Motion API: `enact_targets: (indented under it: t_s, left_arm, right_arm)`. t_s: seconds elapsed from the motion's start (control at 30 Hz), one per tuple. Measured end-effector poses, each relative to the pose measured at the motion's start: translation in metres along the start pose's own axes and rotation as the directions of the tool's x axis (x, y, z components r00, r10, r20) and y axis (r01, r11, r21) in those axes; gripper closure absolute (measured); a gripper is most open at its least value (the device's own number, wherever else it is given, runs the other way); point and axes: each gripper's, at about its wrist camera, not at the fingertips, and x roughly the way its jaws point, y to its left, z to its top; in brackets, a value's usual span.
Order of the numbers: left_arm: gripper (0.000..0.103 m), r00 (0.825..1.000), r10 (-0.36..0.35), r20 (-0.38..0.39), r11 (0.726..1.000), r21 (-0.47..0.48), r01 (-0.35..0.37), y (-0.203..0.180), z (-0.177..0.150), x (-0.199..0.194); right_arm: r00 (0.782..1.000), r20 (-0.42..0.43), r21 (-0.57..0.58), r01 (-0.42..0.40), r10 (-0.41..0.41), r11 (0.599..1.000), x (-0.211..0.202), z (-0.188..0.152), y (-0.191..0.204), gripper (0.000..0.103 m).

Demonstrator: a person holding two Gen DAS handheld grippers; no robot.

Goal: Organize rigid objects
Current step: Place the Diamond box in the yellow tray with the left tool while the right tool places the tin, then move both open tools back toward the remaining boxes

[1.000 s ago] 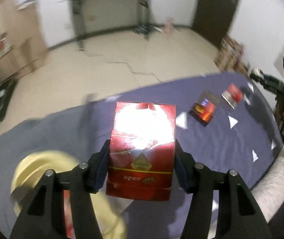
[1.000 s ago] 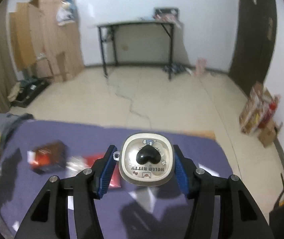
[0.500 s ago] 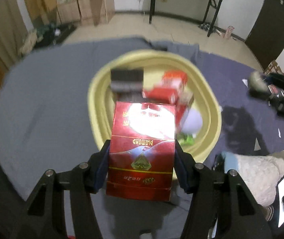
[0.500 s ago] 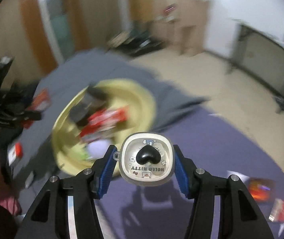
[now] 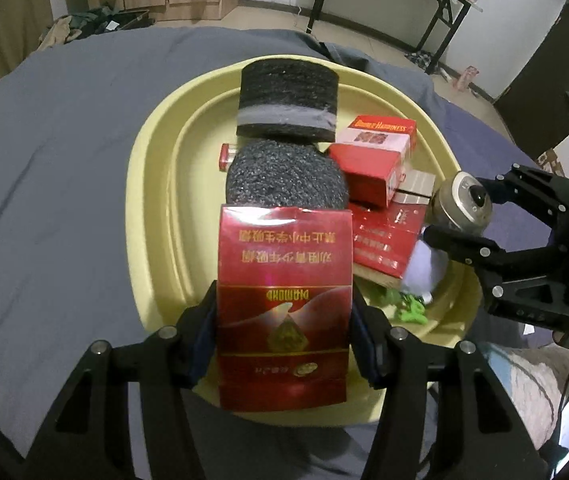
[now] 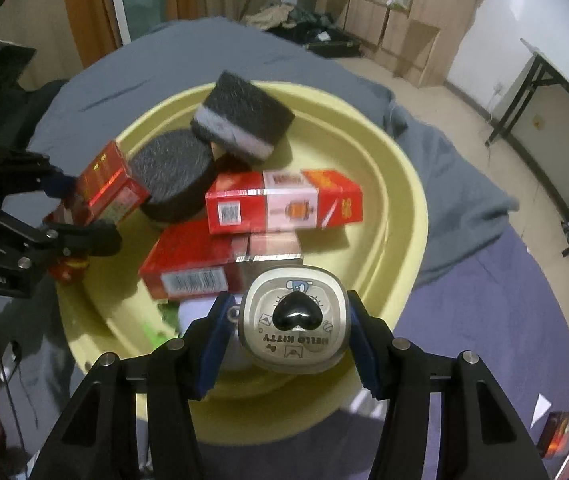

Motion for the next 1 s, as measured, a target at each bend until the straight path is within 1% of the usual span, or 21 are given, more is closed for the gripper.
enact_targets:
  t_s: [0.1, 0.17, 0.2, 0.27, 0.3, 0.33, 0.37, 0.4, 0.47, 0.53, 0.57, 0.6, 0.7, 0.77, 0.8, 0.87, 0.9, 0.93, 0.97, 1.0]
  left_arm:
    - [0.042, 1.000, -0.015, 0.009, 1.000, -0.008, 0.015, 0.000, 0.000, 0.004]
    - [0.042, 1.000, -0.014, 0.008, 1.000, -0.025, 0.014, 0.003, -0.003, 0.008]
    - [0.040, 1.000, -0.013, 0.007, 0.999, -0.035, 0.013, 0.004, -0.004, 0.010]
    - [0.027, 1.000, -0.013, 0.023, 0.999, -0.038, 0.013, 0.002, -0.005, 0.007]
    - [0.019, 0.999, -0.022, 0.032, 0.998, -0.050, 0.024, 0.003, -0.006, 0.004]
    - [0.013, 0.998, -0.035, 0.045, 0.997, -0.063, 0.038, 0.005, -0.008, 0.001]
    - [0.009, 0.997, -0.046, 0.058, 0.996, -0.077, 0.050, 0.005, -0.007, -0.003]
    - [0.001, 0.996, -0.059, 0.071, 0.993, -0.096, 0.065, 0.006, -0.006, -0.008]
    - [0.000, 0.995, -0.045, 0.092, 0.990, -0.127, 0.056, 0.009, -0.003, -0.024]
    - [0.000, 0.992, -0.049, 0.114, 0.990, -0.127, 0.063, 0.010, 0.004, -0.043]
    - [0.000, 0.991, -0.055, 0.118, 0.990, -0.123, 0.069, 0.008, 0.009, -0.052]
    - [0.000, 0.991, -0.055, 0.121, 0.990, -0.119, 0.070, 0.004, 0.014, -0.059]
    - [0.000, 0.985, -0.061, 0.159, 0.995, -0.069, 0.073, -0.025, 0.036, -0.081]
    - [0.000, 0.982, -0.091, 0.164, 0.995, -0.020, 0.096, -0.060, 0.053, -0.086]
    - [0.000, 0.982, -0.101, 0.160, 0.995, 0.002, 0.102, -0.080, 0.061, -0.087]
    - [0.000, 0.983, -0.122, 0.137, 0.992, 0.029, 0.119, -0.127, 0.081, -0.082]
    - [0.000, 0.986, -0.129, 0.110, 0.992, 0.030, 0.126, -0.151, 0.089, -0.076]
    - [0.000, 0.987, -0.138, 0.089, 0.990, 0.027, 0.136, -0.167, 0.091, -0.077]
    - [0.000, 0.987, -0.151, 0.059, 0.989, 0.020, 0.150, -0.192, 0.097, -0.070]
    - [0.000, 0.985, -0.171, 0.028, 0.985, 0.016, 0.170, -0.219, 0.100, -0.061]
  right_arm:
    - [0.999, 0.018, -0.030, 0.036, -0.035, 0.999, 0.002, -0.001, 0.007, 0.048]
    - [0.999, 0.028, -0.024, 0.040, -0.039, 0.999, -0.002, -0.006, 0.013, 0.048]
    - [0.999, 0.034, -0.022, 0.040, -0.039, 0.999, -0.003, -0.006, 0.014, 0.048]
    - [0.998, 0.042, -0.021, 0.040, -0.039, 0.999, -0.004, -0.008, 0.017, 0.045]
    - [0.999, 0.041, -0.011, 0.020, -0.020, 1.000, -0.004, -0.007, 0.015, 0.040]
    - [0.999, 0.041, 0.000, -0.012, 0.012, 1.000, -0.005, -0.005, 0.013, 0.031]
    - [0.999, 0.040, 0.007, -0.033, 0.032, 0.999, -0.005, -0.002, 0.007, 0.027]
    - [0.998, 0.048, 0.015, -0.048, 0.047, 0.999, -0.010, -0.002, 0.005, 0.021]
    - [0.994, 0.090, 0.034, -0.065, 0.062, 0.997, -0.025, -0.002, -0.006, 0.016]
    - [0.990, 0.131, 0.071, -0.071, 0.061, 0.995, -0.043, -0.006, -0.019, 0.004]
    - [0.984, 0.170, 0.105, -0.068, 0.050, 0.992, -0.059, -0.011, -0.033, 0.003]
    - [0.981, 0.190, 0.132, -0.063, 0.037, 0.989, -0.069, -0.016, -0.045, 0.000]
    - [0.974, 0.226, 0.240, -0.032, -0.023, 0.970, -0.102, -0.045, -0.093, 0.000]
    - [0.971, 0.211, 0.328, 0.035, -0.109, 0.944, -0.123, -0.079, -0.137, 0.000]
    - [0.970, 0.201, 0.360, 0.060, -0.140, 0.931, -0.131, -0.094, -0.154, 0.000]
    - [0.961, 0.145, 0.442, 0.150, -0.236, 0.884, -0.149, -0.138, -0.203, 0.000]
    - [0.955, 0.120, 0.469, 0.186, -0.271, 0.863, -0.156, -0.156, -0.219, 0.000]
    - [0.944, 0.087, 0.502, 0.235, -0.319, 0.832, -0.163, -0.181, -0.241, 0.000]
    - [0.933, 0.058, 0.525, 0.274, -0.355, 0.805, -0.168, -0.200, -0.256, 0.000]
    - [0.919, 0.019, 0.557, 0.317, -0.394, 0.767, -0.173, -0.224, -0.275, 0.000]
